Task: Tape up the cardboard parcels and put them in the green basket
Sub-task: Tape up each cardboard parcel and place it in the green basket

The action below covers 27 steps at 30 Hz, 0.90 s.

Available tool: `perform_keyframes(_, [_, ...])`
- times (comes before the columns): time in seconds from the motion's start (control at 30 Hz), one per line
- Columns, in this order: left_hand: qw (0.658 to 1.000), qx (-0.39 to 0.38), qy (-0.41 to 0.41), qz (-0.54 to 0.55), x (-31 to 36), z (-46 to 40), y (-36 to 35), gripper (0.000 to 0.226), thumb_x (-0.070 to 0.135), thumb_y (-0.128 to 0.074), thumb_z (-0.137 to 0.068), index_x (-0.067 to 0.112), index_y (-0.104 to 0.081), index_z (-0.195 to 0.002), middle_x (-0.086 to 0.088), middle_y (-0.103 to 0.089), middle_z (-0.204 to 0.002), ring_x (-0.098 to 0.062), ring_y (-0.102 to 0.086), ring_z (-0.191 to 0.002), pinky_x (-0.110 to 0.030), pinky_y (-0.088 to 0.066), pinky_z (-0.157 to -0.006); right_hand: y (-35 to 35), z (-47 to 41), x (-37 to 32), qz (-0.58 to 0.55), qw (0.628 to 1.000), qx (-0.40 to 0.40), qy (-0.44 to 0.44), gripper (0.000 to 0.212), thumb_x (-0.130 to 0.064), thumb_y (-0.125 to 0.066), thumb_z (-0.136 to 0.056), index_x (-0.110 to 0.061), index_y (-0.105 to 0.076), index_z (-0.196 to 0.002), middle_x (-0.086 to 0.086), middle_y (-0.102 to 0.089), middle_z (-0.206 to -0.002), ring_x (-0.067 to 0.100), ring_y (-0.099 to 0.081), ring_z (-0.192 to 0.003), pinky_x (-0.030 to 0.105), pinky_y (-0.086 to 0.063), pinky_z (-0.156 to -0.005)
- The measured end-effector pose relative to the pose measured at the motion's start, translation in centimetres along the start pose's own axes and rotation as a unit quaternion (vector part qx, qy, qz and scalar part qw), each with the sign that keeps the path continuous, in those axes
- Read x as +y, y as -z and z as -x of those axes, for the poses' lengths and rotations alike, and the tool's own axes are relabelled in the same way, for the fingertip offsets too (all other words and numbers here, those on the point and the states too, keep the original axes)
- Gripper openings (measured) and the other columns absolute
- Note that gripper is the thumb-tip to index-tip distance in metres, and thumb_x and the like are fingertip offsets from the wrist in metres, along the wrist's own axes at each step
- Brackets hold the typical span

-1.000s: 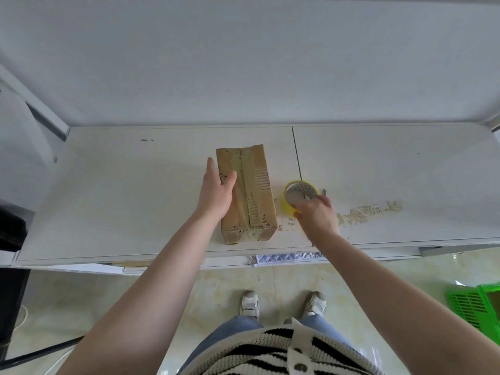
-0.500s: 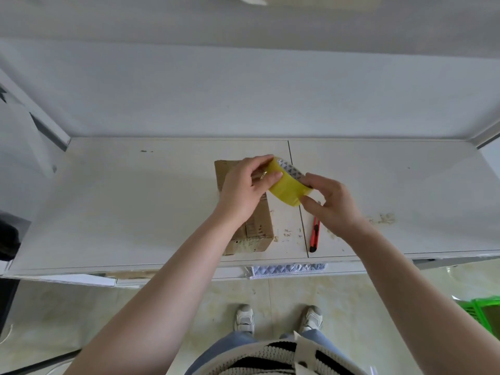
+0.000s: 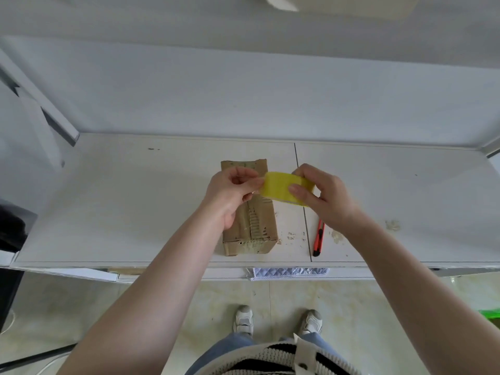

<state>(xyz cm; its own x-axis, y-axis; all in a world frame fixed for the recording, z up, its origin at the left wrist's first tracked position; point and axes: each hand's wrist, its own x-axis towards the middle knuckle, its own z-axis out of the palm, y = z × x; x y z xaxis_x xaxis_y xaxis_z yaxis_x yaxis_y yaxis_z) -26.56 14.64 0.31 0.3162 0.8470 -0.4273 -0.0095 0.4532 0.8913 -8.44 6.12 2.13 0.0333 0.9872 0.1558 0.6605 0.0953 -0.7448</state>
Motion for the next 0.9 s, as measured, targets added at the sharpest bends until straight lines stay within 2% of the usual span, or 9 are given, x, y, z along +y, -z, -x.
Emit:
perform_keyframes(0.07, [1.0, 0.013, -0.024, 0.013, 0.5, 0.1, 0.9, 0.023, -0.006, -0.071, -0.081, 0.013, -0.059, -0.077, 0.004, -0.059, -0.058, -0.014, -0.051, -0.06, -0.019, -0.043, -0.054, 0.7, -1.4, -0.2, 0.051, 0.998, -0.021, -0.017, 0.024, -0.048, -0.053, -0.09, -0.025, -0.057, -0.086, -0.007, -0.055, -0.068, 0.013, -0.051, -0.064, 0.031, -0.041, -0.06])
perform_keyframes(0.17, [0.997, 0.029, -0.067, 0.036, 1.1, 0.3, 2.7, 0.025, -0.007, -0.068, -0.084, 0.014, -0.054, -0.078, 0.007, -0.058, -0.052, -0.014, -0.047, -0.055, -0.023, -0.043, -0.06, 1.1, -3.6, -0.6, 0.237, 0.968, -0.045, -0.066, 0.04, -0.066, -0.053, -0.083, -0.026, -0.061, -0.085, -0.007, -0.059, -0.071, 0.017, -0.055, -0.07, 0.029, -0.04, -0.059])
perform_keyframes(0.27, [0.991, 0.088, -0.096, -0.007, 0.6, 0.0, 4.7, 0.026, -0.005, -0.068, -0.085, 0.016, -0.054, -0.076, 0.004, -0.059, -0.061, -0.014, -0.049, -0.06, -0.026, -0.044, -0.066, 0.0, -5.6, -1.7, 0.277, 0.955, -0.082, -0.072, 0.048, -0.073, -0.047, -0.079, -0.027, -0.06, -0.079, -0.012, -0.055, -0.067, 0.008, -0.051, -0.065, 0.024, -0.033, -0.053])
perform_keyframes(0.37, [0.984, 0.144, -0.088, -0.048, -1.3, -0.3, 6.1, 0.028, -0.003, -0.068, -0.085, 0.017, -0.052, -0.073, -0.002, -0.057, -0.071, -0.01, -0.05, -0.06, -0.022, -0.042, -0.065, -2.2, -7.4, -2.8, 0.322, 0.935, -0.131, -0.074, 0.041, -0.066, -0.048, -0.085, -0.028, -0.056, -0.073, -0.011, -0.055, -0.073, 0.016, -0.058, -0.076, 0.027, -0.032, -0.057])
perform_keyframes(0.47, [0.985, 0.151, -0.064, -0.048, -3.6, -0.9, 6.8, 0.028, -0.002, -0.066, -0.087, 0.016, -0.049, -0.074, 0.001, -0.051, -0.067, -0.005, -0.048, -0.052, -0.019, -0.041, -0.061, -4.3, -8.4, -3.2, 0.366, 0.917, -0.143, -0.069, 0.04, -0.06, -0.051, -0.089, -0.023, -0.065, -0.091, -0.004, -0.065, -0.09, 0.021, -0.062, -0.087, 0.028, -0.036, -0.065])
perform_keyframes(0.63, [0.986, 0.154, -0.05, -0.04, -5.7, -2.1, 6.8, 0.026, -0.003, -0.064, -0.088, 0.016, -0.052, -0.075, -0.001, -0.053, -0.07, -0.015, -0.048, -0.063, -0.026, -0.041, -0.066, -5.6, -9.1, -3.7, 0.385, 0.907, -0.149, -0.083, 0.041, -0.056, -0.055, -0.089, -0.018, -0.065, -0.097, -0.005, -0.053, -0.07, 0.022, -0.058, -0.075, 0.028, -0.036, -0.06])
perform_keyframes(0.77, [0.986, 0.164, -0.027, -0.029, -6.8, -2.7, 6.1, 0.023, 0.001, -0.064, -0.089, 0.017, -0.053, -0.076, 0.001, -0.056, -0.072, -0.018, -0.053, -0.072, -0.028, -0.044, -0.073, -6.3, -9.5, -3.8, 0.393, 0.903, -0.153, -0.084, 0.039, -0.054, -0.057, -0.089, -0.018, -0.063, -0.103, -0.006, -0.047, -0.07, 0.021, -0.054, -0.076, 0.028, -0.035, -0.063])
perform_keyframes(0.9, [0.988, 0.149, -0.02, -0.044, -7.6, -2.9, 5.5, 0.019, 0.009, -0.064, -0.091, 0.018, -0.054, -0.077, 0.003, -0.055, -0.073, -0.015, -0.05, -0.072, -0.024, -0.042, -0.07, -6.5, -9.5, -4.0, 0.403, 0.899, -0.149, -0.082, 0.033, -0.052, -0.058, -0.089, -0.018, -0.057, -0.089, -0.005, -0.048, -0.069, 0.022, -0.055, -0.076, 0.028, -0.035, -0.06])
